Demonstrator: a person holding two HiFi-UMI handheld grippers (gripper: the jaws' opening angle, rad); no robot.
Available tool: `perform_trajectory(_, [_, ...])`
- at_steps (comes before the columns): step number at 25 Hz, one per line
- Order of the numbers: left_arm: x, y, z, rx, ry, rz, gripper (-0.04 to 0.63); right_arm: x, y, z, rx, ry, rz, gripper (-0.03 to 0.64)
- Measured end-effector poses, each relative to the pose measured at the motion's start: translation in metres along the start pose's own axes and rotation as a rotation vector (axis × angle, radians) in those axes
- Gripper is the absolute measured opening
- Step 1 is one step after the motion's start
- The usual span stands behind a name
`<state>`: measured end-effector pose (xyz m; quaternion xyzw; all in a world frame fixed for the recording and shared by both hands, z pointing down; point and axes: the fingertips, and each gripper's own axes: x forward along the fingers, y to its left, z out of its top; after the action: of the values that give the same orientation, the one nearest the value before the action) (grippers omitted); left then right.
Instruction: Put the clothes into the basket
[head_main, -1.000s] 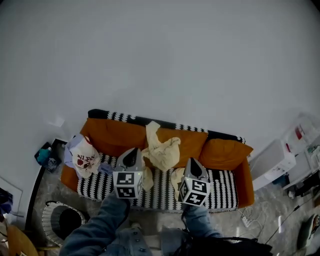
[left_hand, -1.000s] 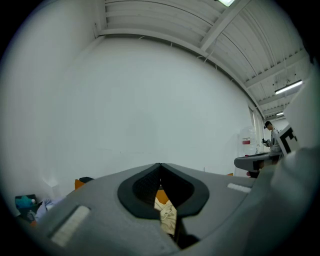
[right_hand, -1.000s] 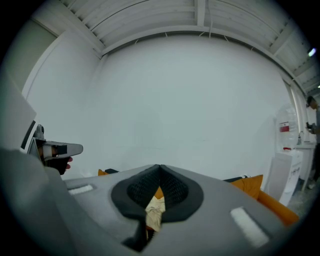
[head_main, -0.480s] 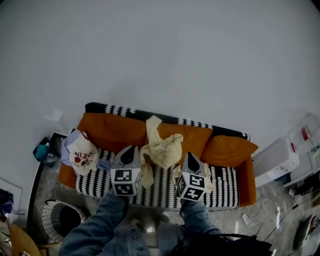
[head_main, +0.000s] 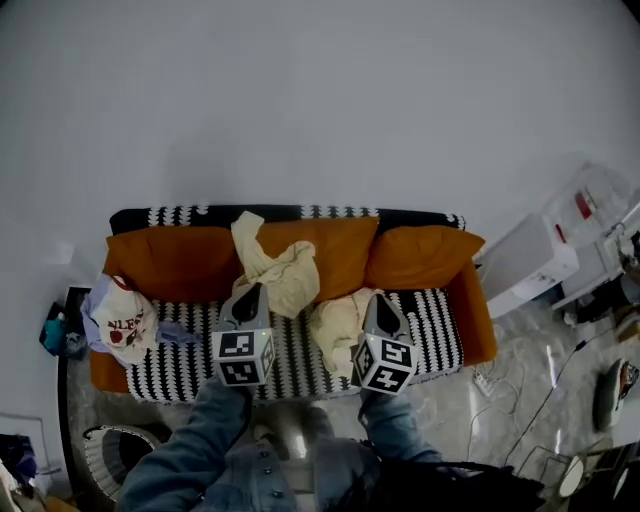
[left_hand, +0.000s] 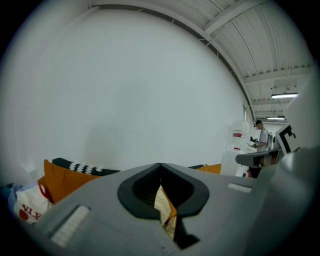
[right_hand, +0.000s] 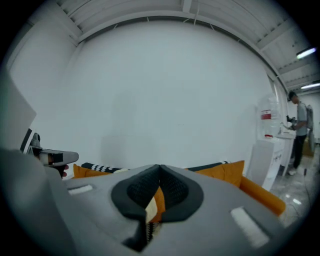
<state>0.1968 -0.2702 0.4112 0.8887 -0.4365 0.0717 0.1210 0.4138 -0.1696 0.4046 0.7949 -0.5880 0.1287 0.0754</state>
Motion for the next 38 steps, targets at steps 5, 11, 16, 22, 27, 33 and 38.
perform_trajectory(5, [0.039,-0.062,-0.018,0.008,0.046,-0.111,0.009,-0.015,-0.069,-0.020,0.031,0.034,-0.115,0.002])
perform_trajectory(11, [0.069,-0.108,-0.071,0.060,0.164,-0.182,0.009,-0.014,-0.123,-0.069,0.078,0.122,-0.172,0.002])
perform_trajectory(16, [0.084,-0.115,-0.138,0.085,0.267,-0.160,0.010,0.007,-0.145,-0.127,0.119,0.202,-0.161,0.002])
perform_trajectory(22, [0.108,-0.102,-0.222,0.081,0.339,-0.113,0.009,0.042,-0.161,-0.217,0.127,0.306,-0.141,0.002])
perform_trajectory(27, [0.108,-0.083,-0.290,0.080,0.407,-0.060,0.009,0.051,-0.160,-0.285,0.125,0.389,-0.115,0.002])
perform_trajectory(33, [0.114,-0.071,-0.341,0.074,0.450,-0.038,0.009,0.073,-0.161,-0.331,0.120,0.412,-0.104,0.002])
perform_trajectory(38, [0.114,-0.067,-0.350,0.074,0.469,-0.034,0.009,0.092,-0.159,-0.342,0.104,0.430,-0.079,0.003])
